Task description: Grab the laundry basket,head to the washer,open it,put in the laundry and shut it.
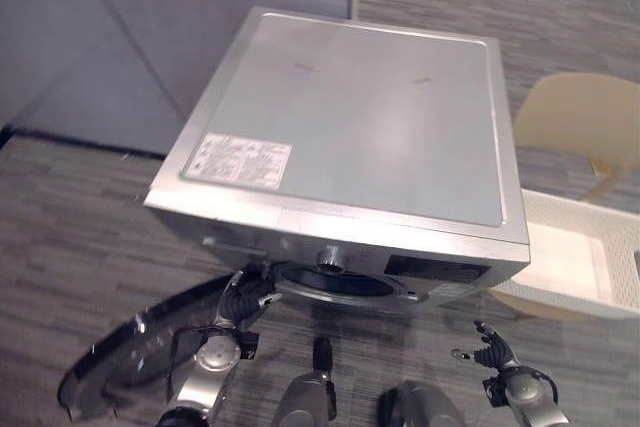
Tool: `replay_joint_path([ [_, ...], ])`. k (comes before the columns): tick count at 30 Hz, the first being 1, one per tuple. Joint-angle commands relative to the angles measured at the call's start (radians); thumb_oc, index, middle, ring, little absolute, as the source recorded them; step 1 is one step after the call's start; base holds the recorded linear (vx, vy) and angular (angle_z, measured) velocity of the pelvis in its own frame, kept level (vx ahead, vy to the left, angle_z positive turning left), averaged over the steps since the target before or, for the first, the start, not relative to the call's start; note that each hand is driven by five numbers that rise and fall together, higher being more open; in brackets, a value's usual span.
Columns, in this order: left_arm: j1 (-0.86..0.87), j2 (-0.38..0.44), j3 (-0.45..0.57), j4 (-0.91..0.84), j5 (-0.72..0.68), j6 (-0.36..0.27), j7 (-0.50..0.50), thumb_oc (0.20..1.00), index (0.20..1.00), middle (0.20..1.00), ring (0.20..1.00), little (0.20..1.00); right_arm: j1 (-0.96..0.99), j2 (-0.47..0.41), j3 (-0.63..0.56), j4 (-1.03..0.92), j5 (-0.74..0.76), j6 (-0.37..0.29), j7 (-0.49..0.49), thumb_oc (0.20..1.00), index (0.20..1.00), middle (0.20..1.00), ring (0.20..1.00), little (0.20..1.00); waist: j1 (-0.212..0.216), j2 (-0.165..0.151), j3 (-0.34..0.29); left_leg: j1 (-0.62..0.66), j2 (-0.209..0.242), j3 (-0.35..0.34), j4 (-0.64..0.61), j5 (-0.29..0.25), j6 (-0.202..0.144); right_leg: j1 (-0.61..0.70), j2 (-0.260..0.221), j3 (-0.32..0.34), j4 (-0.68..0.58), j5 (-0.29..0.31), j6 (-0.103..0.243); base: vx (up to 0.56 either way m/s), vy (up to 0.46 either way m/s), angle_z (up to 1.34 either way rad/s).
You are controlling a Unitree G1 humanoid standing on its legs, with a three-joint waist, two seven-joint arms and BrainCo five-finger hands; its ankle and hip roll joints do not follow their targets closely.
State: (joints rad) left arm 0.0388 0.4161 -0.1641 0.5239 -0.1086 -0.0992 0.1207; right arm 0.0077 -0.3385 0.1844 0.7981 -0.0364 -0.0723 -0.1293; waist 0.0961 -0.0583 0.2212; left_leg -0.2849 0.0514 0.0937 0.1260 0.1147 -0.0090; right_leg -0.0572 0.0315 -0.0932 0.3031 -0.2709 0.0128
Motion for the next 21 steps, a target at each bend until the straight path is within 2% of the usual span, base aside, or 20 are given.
replay_joint_path([
  [1,-0.033,0.002,-0.012,-0.011,0.014,-0.03,-0.001,1.0,1.0,1.0,1.0,1.0,-0.016,-0.009,-0.001,-0.021,0.03,-0.022,-0.019,1.0,1.0,1.0,1.0,1.0,-0.01,0.021,0.014,-0.107,-0.024,0.013,-0.1,0.094,-0.069,-0.002,0.041,0.046,-0.073,-0.004,0.007,-0.33,-0.03,0.08],
  [2,-0.039,-0.014,-0.02,-0.009,0.011,-0.032,-0.008,1.0,1.0,1.0,1.0,1.0,-0.026,-0.018,0.001,-0.004,0.026,-0.02,-0.025,1.0,1.0,1.0,1.0,1.0,-0.005,0.033,0.027,-0.126,-0.026,-0.019,-0.105,0.109,-0.107,0.0,0.056,0.038,-0.131,0.023,-0.002,-0.55,0.006,0.19],
  [3,-0.041,-0.021,-0.03,-0.003,0.023,-0.03,-0.017,1.0,1.0,1.0,1.0,1.0,-0.022,-0.023,-0.008,-0.008,0.027,-0.019,-0.029,1.0,1.0,1.0,1.0,1.0,-0.026,0.026,0.038,-0.117,-0.04,-0.042,-0.058,0.048,-0.081,-0.003,0.025,0.006,-0.17,0.057,0.013,-0.5,0.072,0.41],
  [4,-0.04,-0.024,-0.033,-0.007,0.025,-0.029,-0.02,1.0,1.0,1.0,1.0,1.0,-0.016,-0.026,-0.015,-0.011,0.028,-0.019,-0.028,1.0,1.0,1.0,1.0,1.0,-0.041,0.016,0.035,-0.103,-0.034,-0.034,-0.01,0.005,-0.062,-0.01,-0.003,-0.013,-0.192,0.08,0.023,-0.4,0.097,0.97],
  [5,-0.037,-0.025,-0.036,-0.009,0.025,-0.029,-0.024,1.0,1.0,1.0,1.0,1.0,-0.013,-0.025,-0.018,-0.011,0.03,-0.019,-0.027,1.0,1.0,1.0,1.0,1.0,-0.05,0.007,0.032,-0.099,-0.032,-0.038,0.041,-0.029,-0.051,-0.015,-0.023,-0.026,-0.204,0.097,0.028,-0.26,0.113,0.85],
  [6,-0.04,-0.025,-0.037,-0.007,0.024,-0.029,-0.022,1.0,1.0,1.0,1.0,1.0,-0.015,-0.029,-0.016,-0.004,0.032,-0.024,-0.027,1.0,1.0,1.0,1.0,1.0,-0.056,-0.009,0.032,-0.079,-0.04,-0.059,0.087,-0.087,-0.045,-0.02,-0.049,-0.032,-0.209,0.117,0.035,-0.17,0.106,0.65],
  [8,-0.046,-0.034,-0.047,0.0,0.015,-0.029,-0.023,1.0,1.0,1.0,1.0,1.0,-0.021,-0.03,-0.019,0.011,0.036,-0.026,-0.026,1.0,1.0,1.0,1.0,1.0,-0.073,-0.015,0.016,-0.031,-0.031,-0.084,0.09,-0.128,-0.045,-0.021,-0.074,-0.048,-0.225,0.128,0.04,-0.04,0.179,0.28],
  [9,-0.05,-0.037,-0.053,-0.008,0.006,-0.026,-0.012,1.0,1.0,1.0,1.0,1.0,-0.022,-0.024,-0.023,0.02,0.045,-0.023,-0.023,1.0,1.0,1.0,1.0,1.0,-0.082,-0.002,-0.001,0.014,-0.024,-0.099,0.042,-0.124,-0.041,-0.026,-0.077,-0.052,-0.217,0.132,0.05,0.04,0.19,0.34],
  [12,-0.052,-0.04,-0.054,-0.005,0.008,-0.026,-0.011,1.0,1.0,1.0,1.0,1.0,-0.022,-0.022,-0.028,0.03,0.045,-0.021,-0.024,1.0,1.0,1.0,1.0,1.0,-0.085,0.001,-0.01,0.033,-0.026,-0.101,0.008,-0.122,-0.04,-0.024,-0.079,-0.053,-0.215,0.129,0.052,0.07,0.146,0.14],
  [15,-0.059,-0.02,-0.056,-0.017,0.042,-0.027,-0.007,1.0,1.0,1.0,1.0,1.0,-0.027,-0.011,-0.04,0.05,0.043,-0.018,-0.024,1.0,1.0,1.0,1.0,1.0,-0.102,0.007,-0.04,0.068,-0.056,-0.105,-0.037,-0.134,-0.022,-0.023,-0.104,-0.053,-0.187,0.125,0.07,0.12,0.228,0.12],
  [21,-0.091,0.091,-0.039,-0.137,0.164,-0.045,0.008,1.0,1.0,1.0,1.0,1.0,-0.019,-0.013,-0.043,0.038,0.019,-0.016,-0.006,1.0,1.0,1.0,1.0,1.0,-0.11,0.01,-0.069,0.128,-0.071,-0.063,-0.072,-0.16,0.006,-0.03,-0.14,-0.032,-0.14,0.138,0.11,0.08,0.175,-0.13],
])
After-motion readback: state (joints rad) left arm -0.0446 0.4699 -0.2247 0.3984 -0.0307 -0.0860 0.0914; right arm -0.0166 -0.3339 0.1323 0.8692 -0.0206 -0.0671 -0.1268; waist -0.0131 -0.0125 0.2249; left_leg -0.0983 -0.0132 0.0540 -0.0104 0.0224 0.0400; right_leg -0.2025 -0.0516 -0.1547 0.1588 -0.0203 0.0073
